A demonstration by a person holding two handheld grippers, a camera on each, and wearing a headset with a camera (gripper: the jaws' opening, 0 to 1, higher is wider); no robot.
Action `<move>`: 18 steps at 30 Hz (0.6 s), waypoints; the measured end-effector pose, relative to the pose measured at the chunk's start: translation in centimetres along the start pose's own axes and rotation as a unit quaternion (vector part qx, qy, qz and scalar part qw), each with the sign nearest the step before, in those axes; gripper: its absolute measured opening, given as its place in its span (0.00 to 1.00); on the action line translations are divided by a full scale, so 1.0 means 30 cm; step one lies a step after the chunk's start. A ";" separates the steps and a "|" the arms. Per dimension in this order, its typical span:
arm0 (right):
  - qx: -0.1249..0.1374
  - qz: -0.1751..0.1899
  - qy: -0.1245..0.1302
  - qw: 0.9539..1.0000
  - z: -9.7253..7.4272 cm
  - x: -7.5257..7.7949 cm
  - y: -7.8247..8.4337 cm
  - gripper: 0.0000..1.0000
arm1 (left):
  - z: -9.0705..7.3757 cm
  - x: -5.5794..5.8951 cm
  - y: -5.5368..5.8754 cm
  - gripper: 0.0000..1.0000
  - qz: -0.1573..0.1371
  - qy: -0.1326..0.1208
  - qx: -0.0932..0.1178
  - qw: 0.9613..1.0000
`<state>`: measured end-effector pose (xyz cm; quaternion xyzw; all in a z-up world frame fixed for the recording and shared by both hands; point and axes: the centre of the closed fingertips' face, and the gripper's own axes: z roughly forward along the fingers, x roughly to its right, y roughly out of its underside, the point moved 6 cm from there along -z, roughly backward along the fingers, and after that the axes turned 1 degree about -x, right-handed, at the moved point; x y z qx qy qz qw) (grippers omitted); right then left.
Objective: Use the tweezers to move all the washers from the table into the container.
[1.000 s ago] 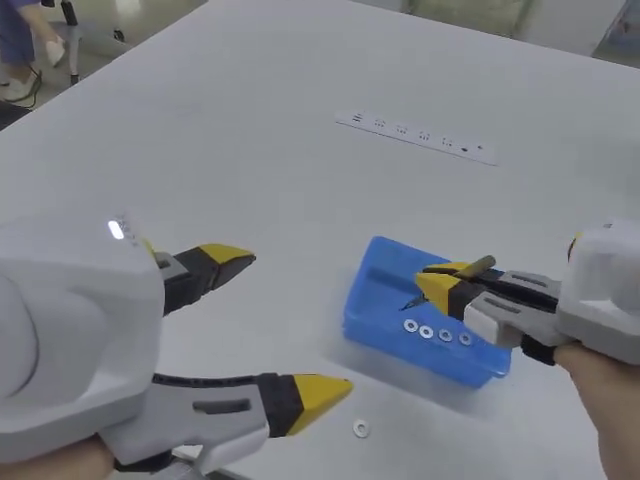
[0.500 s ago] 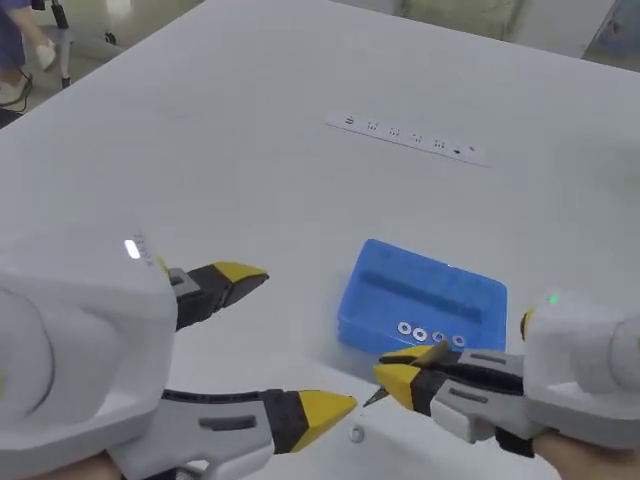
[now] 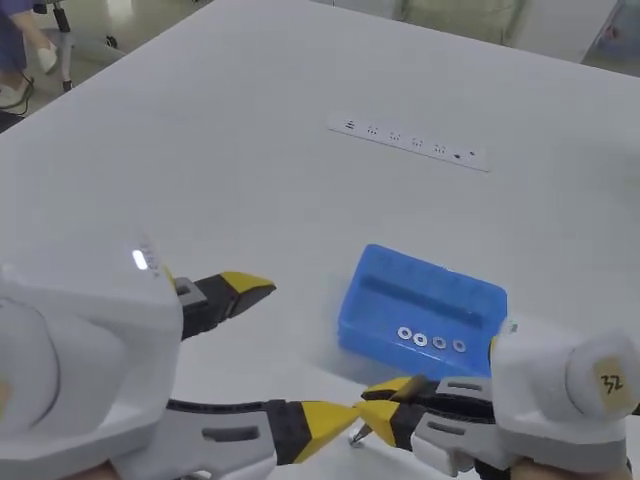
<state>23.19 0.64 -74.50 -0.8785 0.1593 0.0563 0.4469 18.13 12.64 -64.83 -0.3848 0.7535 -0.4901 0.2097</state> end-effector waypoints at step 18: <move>-0.048 -0.141 -0.018 0.989 0.035 -0.078 -0.012 0.03 | -0.005 -0.001 0.004 0.66 0.000 -0.002 0.000 1.000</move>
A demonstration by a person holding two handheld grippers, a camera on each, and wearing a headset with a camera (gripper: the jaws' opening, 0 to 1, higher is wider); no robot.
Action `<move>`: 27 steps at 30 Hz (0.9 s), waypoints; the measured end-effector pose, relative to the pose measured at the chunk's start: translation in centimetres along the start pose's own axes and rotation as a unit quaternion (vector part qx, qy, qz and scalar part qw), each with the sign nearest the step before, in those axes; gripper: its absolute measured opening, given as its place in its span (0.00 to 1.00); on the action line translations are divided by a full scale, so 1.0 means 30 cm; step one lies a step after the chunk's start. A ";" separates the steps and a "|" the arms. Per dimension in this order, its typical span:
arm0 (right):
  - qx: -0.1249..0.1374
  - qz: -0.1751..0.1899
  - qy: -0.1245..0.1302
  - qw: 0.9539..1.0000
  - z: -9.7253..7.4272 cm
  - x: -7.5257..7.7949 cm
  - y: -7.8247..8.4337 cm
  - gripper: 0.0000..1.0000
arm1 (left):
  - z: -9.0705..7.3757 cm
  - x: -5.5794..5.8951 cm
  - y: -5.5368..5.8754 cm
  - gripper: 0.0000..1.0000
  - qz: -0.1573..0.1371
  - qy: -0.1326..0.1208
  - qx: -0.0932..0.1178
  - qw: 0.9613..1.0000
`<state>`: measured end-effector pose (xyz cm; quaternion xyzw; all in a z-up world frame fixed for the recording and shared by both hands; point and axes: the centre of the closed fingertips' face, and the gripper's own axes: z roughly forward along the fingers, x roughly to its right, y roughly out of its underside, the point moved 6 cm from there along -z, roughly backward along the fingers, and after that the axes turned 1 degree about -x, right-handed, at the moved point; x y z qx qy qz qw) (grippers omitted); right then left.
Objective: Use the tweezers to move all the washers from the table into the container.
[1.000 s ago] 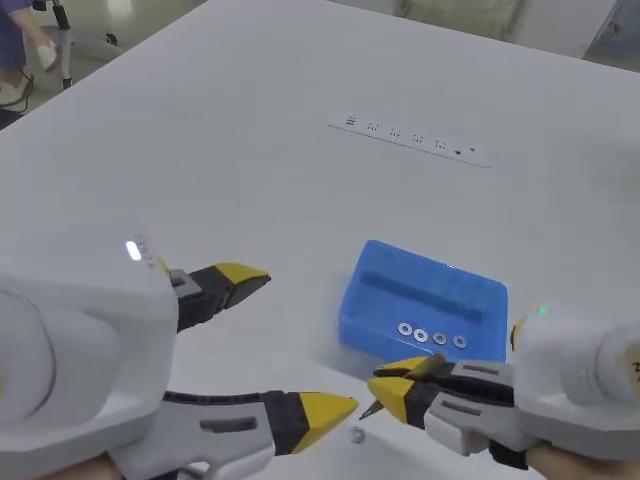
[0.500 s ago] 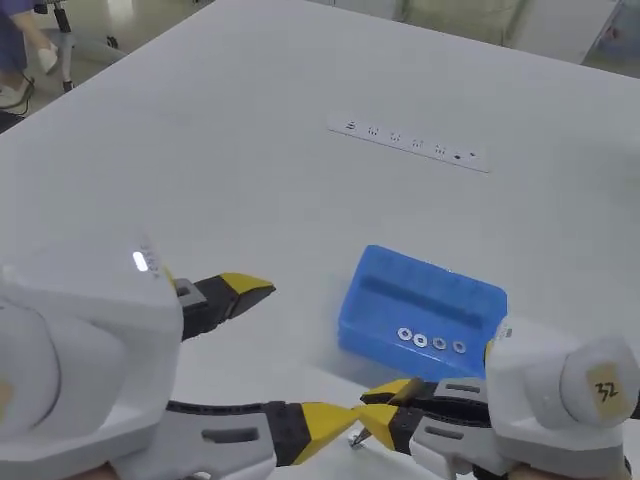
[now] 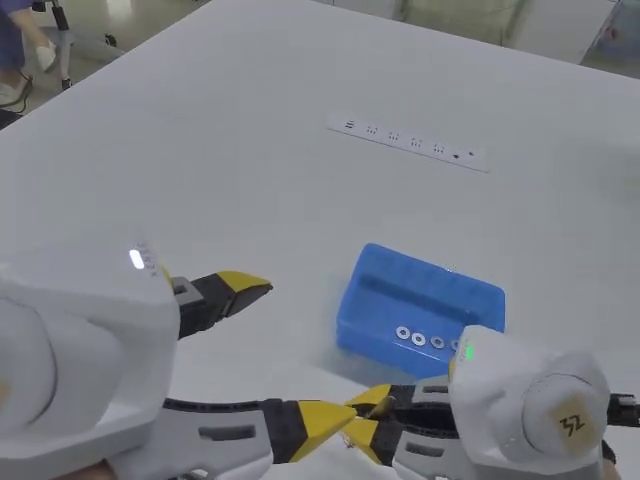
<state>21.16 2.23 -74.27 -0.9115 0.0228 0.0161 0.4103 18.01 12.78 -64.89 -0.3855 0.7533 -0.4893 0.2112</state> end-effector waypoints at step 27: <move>0.119 0.267 0.020 0.956 -0.041 0.100 0.063 0.03 | -0.008 -0.005 0.009 0.65 -0.009 -0.007 0.003 1.000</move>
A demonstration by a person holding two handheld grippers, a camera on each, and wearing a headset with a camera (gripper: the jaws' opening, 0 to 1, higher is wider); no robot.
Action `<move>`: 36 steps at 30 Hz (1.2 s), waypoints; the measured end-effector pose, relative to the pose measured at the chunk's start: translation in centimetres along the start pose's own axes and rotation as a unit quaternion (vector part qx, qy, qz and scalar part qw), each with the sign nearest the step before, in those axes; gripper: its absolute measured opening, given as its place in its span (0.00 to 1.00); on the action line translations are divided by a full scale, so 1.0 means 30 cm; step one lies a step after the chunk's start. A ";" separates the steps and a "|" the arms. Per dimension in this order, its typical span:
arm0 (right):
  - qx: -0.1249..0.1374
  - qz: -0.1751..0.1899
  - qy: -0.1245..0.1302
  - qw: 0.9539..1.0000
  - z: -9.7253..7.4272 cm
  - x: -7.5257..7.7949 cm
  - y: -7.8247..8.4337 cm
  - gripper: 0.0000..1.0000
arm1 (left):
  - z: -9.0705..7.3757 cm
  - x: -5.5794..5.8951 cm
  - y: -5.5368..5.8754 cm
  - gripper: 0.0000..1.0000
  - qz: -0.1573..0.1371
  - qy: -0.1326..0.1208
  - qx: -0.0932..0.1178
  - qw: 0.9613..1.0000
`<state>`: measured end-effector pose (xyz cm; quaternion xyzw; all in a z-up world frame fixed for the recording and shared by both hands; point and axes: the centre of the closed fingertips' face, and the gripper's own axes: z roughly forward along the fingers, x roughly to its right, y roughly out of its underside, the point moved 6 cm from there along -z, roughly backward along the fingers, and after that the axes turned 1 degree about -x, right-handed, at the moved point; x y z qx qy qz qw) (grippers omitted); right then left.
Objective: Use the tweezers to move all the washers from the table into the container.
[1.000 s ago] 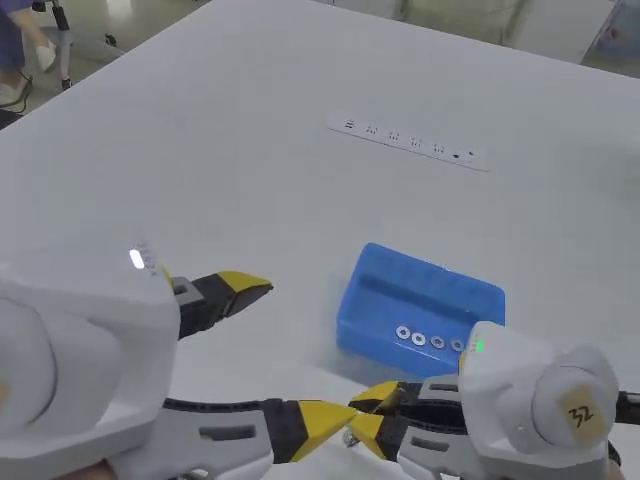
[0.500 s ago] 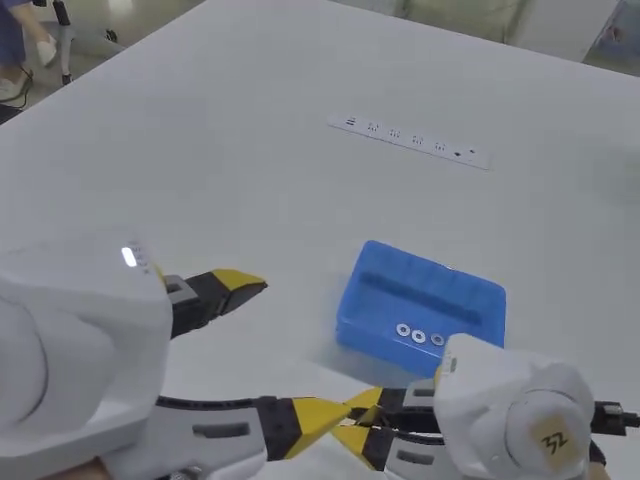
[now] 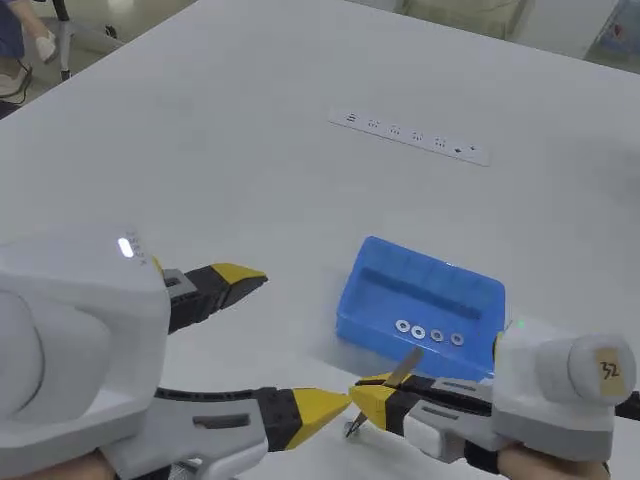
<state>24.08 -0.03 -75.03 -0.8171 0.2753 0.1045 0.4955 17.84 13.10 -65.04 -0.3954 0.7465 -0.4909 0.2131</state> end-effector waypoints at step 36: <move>0.054 -0.052 0.091 0.993 0.060 0.248 -0.223 0.03 | -0.013 -0.031 0.026 0.64 -0.014 -0.009 -0.002 1.000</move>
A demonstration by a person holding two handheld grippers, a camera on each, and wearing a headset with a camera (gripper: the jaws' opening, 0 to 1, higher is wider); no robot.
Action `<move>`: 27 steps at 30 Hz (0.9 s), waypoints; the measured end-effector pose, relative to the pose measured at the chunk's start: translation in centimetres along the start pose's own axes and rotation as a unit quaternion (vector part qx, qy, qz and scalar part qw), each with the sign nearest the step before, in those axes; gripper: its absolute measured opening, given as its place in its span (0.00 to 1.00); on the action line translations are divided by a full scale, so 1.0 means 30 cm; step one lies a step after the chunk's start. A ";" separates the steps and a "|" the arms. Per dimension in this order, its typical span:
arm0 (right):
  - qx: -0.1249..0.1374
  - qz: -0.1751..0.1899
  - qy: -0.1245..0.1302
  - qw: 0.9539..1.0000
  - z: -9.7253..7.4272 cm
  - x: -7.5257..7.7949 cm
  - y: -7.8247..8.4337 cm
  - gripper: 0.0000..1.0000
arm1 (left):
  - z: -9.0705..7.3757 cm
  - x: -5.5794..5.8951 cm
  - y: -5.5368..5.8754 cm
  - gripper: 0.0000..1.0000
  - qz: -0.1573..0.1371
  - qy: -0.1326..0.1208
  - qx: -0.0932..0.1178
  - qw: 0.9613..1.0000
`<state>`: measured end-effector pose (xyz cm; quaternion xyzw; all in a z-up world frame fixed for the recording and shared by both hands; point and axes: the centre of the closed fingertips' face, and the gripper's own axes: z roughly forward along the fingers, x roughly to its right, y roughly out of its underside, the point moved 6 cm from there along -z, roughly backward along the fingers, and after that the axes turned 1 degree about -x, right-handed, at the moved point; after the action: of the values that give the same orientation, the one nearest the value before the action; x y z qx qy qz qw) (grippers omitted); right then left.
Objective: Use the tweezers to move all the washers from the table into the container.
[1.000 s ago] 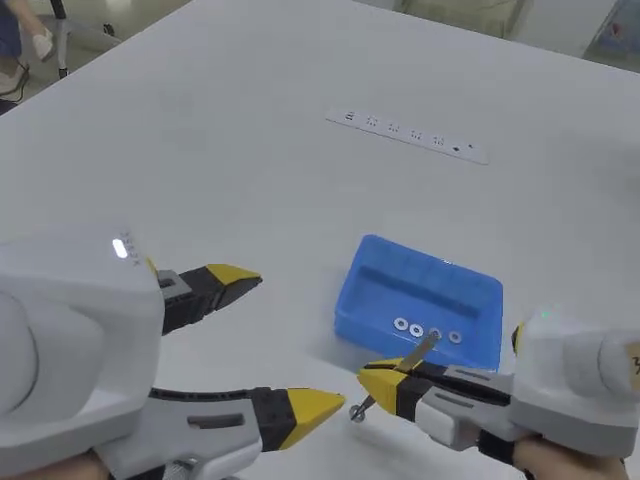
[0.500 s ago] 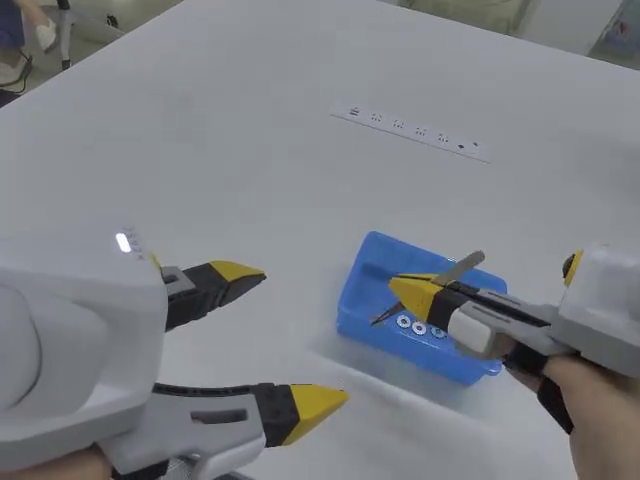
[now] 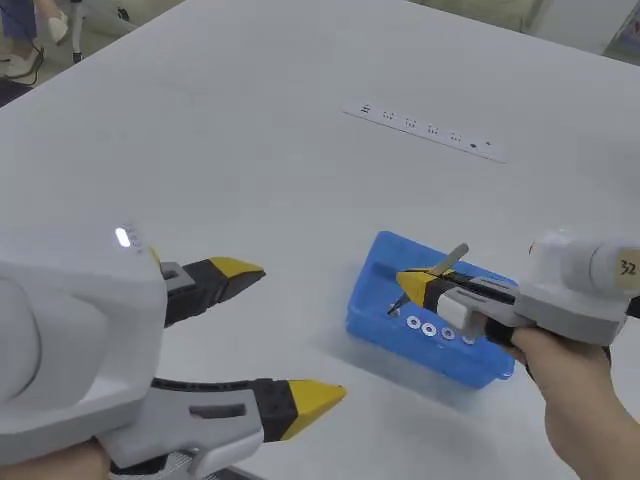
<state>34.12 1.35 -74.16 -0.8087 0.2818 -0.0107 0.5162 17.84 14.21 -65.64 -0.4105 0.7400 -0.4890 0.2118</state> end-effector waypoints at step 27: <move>0.023 -0.154 -0.017 0.988 -0.129 -0.114 -0.059 0.03 | 0.057 -0.001 -0.062 0.57 0.064 0.052 -0.013 0.996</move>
<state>30.83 0.29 -69.93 -0.8305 0.1449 -0.0830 0.5313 19.83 12.95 -64.73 -0.3387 0.7811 -0.4855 0.1984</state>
